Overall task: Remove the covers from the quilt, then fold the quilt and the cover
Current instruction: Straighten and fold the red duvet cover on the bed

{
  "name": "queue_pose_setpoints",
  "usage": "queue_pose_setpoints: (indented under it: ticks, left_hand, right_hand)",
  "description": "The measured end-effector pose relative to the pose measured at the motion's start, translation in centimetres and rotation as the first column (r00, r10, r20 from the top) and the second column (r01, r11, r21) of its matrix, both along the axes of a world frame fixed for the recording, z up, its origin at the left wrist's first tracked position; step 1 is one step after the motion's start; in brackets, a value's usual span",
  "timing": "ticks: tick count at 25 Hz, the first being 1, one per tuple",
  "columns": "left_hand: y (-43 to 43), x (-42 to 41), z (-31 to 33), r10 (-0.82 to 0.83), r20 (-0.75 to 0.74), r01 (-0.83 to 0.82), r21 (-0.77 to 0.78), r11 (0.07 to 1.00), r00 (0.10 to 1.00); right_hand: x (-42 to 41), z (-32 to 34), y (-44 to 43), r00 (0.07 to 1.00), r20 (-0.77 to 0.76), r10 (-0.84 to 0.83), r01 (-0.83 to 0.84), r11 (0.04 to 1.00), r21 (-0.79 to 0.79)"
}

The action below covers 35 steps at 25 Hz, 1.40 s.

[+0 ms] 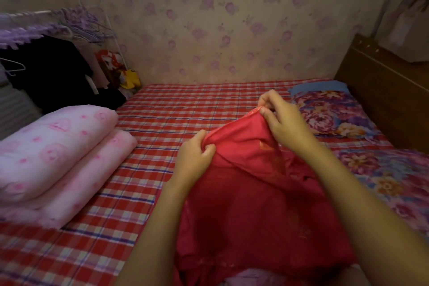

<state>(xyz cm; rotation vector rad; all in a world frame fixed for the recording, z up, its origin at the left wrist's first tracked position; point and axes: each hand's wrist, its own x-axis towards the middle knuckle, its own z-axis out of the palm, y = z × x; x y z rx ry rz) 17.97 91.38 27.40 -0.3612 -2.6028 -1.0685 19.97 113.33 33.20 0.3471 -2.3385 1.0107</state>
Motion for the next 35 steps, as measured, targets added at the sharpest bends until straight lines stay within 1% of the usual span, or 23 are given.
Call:
queue_pose_setpoints:
  ticks: [2, 4, 6, 7, 8, 9, 10, 11, 12, 14, 15, 17, 19, 20, 24, 25, 28, 29, 31, 32, 33, 34, 35]
  left_hand:
    - [-0.1, -0.5, 0.3, 0.054, -0.034, -0.057, -0.11, 0.992, 0.998]
    - [-0.4, -1.6, 0.9, 0.188, -0.018, -0.188, -0.18, 0.965, 0.982]
    - [-1.0, -2.5, 1.1, 0.263, 0.064, -0.247, -0.193, 0.95, 0.963]
    - [-0.8, -2.6, 1.1, 0.212, 0.137, -0.196, -0.121, 0.973, 0.968]
    - [-0.2, -2.4, 1.3, 0.063, 0.217, -0.069, 0.019, 0.997, 0.974]
    - [0.7, -1.7, 1.7, -0.154, 0.288, 0.096, 0.208, 0.973, 0.945]
    - [1.9, -0.8, 2.3, -0.369, 0.328, 0.228, 0.397, 0.889, 0.869]
    - [3.1, 0.2, 2.9, -0.508, 0.337, 0.294, 0.519, 0.803, 0.793]
    - [4.1, 0.7, 3.2, -0.568, 0.333, 0.333, 0.552, 0.764, 0.753]
    - [5.4, 0.9, 3.7, -0.52, 0.309, 0.387, 0.399, 0.831, 0.796]
    - [5.5, 0.8, 3.6, -0.467, 0.303, 0.367, 0.332, 0.869, 0.831]
    - [5.2, 0.7, 3.6, -0.405, 0.311, 0.27, 0.395, 0.878, 0.86]
    - [4.6, 0.5, 3.6, -0.393, 0.309, 0.202, 0.504, 0.84, 0.866]
    - [4.3, 0.6, 3.6, -0.386, 0.31, 0.179, 0.531, 0.829, 0.869]
    - [3.9, 0.6, 3.5, -0.393, 0.327, 0.057, 0.703, 0.709, 0.86]
    - [3.9, 0.6, 3.4, -0.406, 0.337, 0.042, 0.724, 0.688, 0.85]
    - [4.1, 1.1, 3.3, -0.535, 0.349, 0.175, 0.69, 0.702, 0.769]
    - [4.1, 1.0, 3.4, -0.529, 0.373, 0.245, 0.59, 0.769, 0.763]
    - [4.5, 0.2, 3.3, -0.333, 0.303, 0.304, 0.138, 0.943, 0.893]
    - [4.7, -0.3, 3.5, -0.204, 0.182, 0.221, -0.08, 0.972, 0.962]
    - [4.8, -0.8, 3.9, -0.086, 0.067, 0.098, -0.211, 0.972, 0.994]
    - [4.9, -1.2, 4.4, 0.006, -0.016, -0.01, -0.253, 0.967, 1.0]
    - [4.8, -1.9, 4.7, 0.061, -0.061, -0.073, -0.236, 0.969, 0.996]
  right_hand:
    - [1.0, 3.1, 0.3, 0.994, 0.07, 0.081, -0.095, 0.971, 0.218]
    - [1.8, 5.1, -0.4, 0.957, 0.258, 0.134, -0.233, 0.884, 0.405]
    - [2.1, 6.1, -0.8, 0.868, 0.494, 0.042, -0.334, 0.787, 0.519]
    - [2.1, 6.1, -0.8, 0.83, 0.556, -0.039, -0.336, 0.762, 0.554]
    - [1.9, 5.7, -0.8, 0.825, 0.555, -0.11, -0.294, 0.754, 0.587]
    - [1.7, 5.1, -1.0, 0.857, 0.495, -0.147, -0.218, 0.765, 0.605]
    - [1.4, 4.2, -1.3, 0.904, 0.396, -0.16, -0.126, 0.785, 0.606]
    - [1.2, 3.3, -1.8, 0.947, 0.285, -0.146, -0.054, 0.805, 0.591]
    - [1.1, 2.7, -2.4, 0.973, 0.201, -0.116, -0.015, 0.83, 0.557]
    - [0.7, 1.7, -2.8, 0.979, 0.2, -0.037, -0.053, 0.903, 0.426]
    - [0.5, 1.3, -2.4, 0.96, 0.28, 0.022, -0.113, 0.942, 0.315]
    - [0.2, 0.5, -0.9, 0.849, 0.489, 0.202, -0.247, 0.969, 0.027]
    - [0.3, -0.6, 0.3, 0.693, 0.598, 0.402, -0.333, 0.915, -0.229]
    - [0.4, -1.3, 0.5, 0.659, 0.594, 0.461, -0.362, 0.887, -0.286]
    - [0.7, -3.2, 0.6, 0.599, 0.488, 0.635, -0.308, 0.745, -0.592]
    - [0.5, -3.1, 0.9, 0.614, 0.471, 0.634, -0.299, 0.739, -0.604]
    - [-0.4, 0.0, 2.3, 0.762, 0.398, 0.511, -0.35, 0.842, -0.411]
    - [-0.4, 1.8, 2.5, 0.807, 0.375, 0.456, -0.368, 0.886, -0.283]
    - [-0.2, 5.0, 1.8, 0.93, 0.245, 0.272, -0.32, 0.929, 0.184]
    - [0.0, 6.0, 1.0, 0.972, 0.129, 0.196, -0.232, 0.879, 0.417]
    - [0.3, 6.6, 0.0, 0.987, 0.024, 0.157, -0.144, 0.822, 0.552]
    - [0.6, 6.9, -0.9, 0.989, -0.033, 0.145, -0.096, 0.794, 0.6]
    - [0.8, 7.0, -1.4, 0.992, -0.008, 0.124, -0.094, 0.794, 0.601]
